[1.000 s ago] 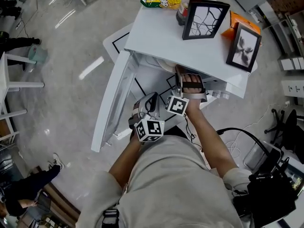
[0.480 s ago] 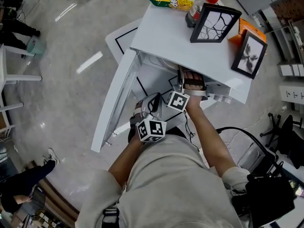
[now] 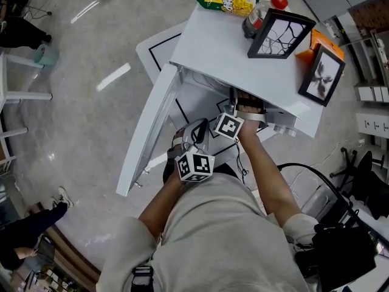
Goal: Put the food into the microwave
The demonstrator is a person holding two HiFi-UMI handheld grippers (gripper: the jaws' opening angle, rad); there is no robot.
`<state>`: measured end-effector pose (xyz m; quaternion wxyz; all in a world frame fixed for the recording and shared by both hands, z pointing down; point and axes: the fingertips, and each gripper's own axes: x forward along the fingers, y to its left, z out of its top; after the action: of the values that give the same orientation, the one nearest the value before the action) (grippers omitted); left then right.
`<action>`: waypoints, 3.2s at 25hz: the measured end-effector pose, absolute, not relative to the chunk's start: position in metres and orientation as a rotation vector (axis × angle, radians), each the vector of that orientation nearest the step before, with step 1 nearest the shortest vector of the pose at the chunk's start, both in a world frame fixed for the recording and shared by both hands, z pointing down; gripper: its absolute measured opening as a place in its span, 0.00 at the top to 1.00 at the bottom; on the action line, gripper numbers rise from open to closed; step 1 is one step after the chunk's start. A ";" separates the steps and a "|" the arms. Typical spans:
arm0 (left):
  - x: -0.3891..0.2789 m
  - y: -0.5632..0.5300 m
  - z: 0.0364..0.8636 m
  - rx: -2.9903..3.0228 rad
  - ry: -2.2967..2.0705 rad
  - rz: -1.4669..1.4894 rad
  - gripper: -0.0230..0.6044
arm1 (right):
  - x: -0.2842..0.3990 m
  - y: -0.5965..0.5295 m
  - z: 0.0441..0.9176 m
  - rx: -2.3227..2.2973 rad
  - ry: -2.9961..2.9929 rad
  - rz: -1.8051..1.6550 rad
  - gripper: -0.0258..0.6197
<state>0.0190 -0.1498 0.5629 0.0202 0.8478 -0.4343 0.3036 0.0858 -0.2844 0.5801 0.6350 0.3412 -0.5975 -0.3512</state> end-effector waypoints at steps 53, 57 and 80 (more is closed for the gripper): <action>0.016 -0.152 0.564 2.548 -1.296 0.883 0.95 | 0.049 -0.219 0.535 0.997 -2.284 0.366 0.72; 0.016 -0.146 0.562 2.521 -1.284 0.853 0.95 | 0.052 -0.202 0.530 1.017 -2.319 0.395 0.72; 0.042 -0.139 0.513 2.503 -1.248 0.595 0.95 | 0.084 -0.148 0.491 1.222 -2.468 0.348 0.94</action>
<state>0.0418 -0.1393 0.5133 0.1408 0.8666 -0.4320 0.2062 0.0836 -0.1476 0.4913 0.1820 0.4328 -0.8743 0.1233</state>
